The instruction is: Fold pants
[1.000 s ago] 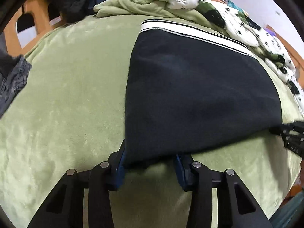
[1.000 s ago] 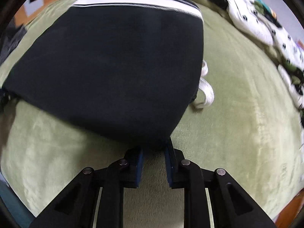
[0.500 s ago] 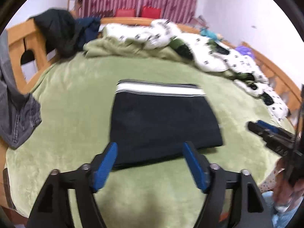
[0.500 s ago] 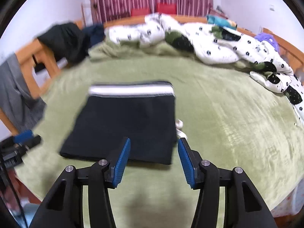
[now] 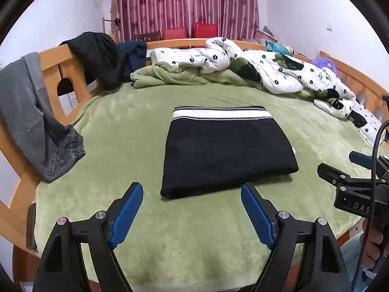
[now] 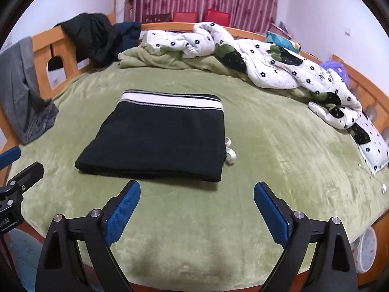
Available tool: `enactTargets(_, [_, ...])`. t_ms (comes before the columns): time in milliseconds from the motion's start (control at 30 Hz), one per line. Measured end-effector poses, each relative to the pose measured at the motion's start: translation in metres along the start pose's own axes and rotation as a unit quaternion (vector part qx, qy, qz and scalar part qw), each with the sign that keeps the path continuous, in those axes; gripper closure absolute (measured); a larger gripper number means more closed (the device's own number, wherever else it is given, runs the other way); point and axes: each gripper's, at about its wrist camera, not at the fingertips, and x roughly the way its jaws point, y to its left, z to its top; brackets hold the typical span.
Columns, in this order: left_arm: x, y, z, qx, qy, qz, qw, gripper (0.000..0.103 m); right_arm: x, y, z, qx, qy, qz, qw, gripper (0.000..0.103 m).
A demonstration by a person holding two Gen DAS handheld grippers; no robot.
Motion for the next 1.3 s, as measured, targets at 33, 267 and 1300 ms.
enactTargets(33, [0.001, 0.001, 0.000, -0.001, 0.000, -0.002, 1.0000, 0.021, 0.000, -0.003, 0.000, 0.005, 0.002, 0.003, 1.000, 0.010])
enactTargets(267, [0.002, -0.002, 0.000, -0.001, 0.003, -0.002, 1.0000, 0.021, -0.002, -0.004, -0.003, 0.000, 0.001, -0.004, 1.000, 0.010])
enactTargets(1300, [0.009, 0.019, -0.002, -0.006, 0.011, -0.016, 0.9998, 0.020, 0.001, -0.009, -0.005, 0.004, 0.000, -0.006, 1.000, 0.010])
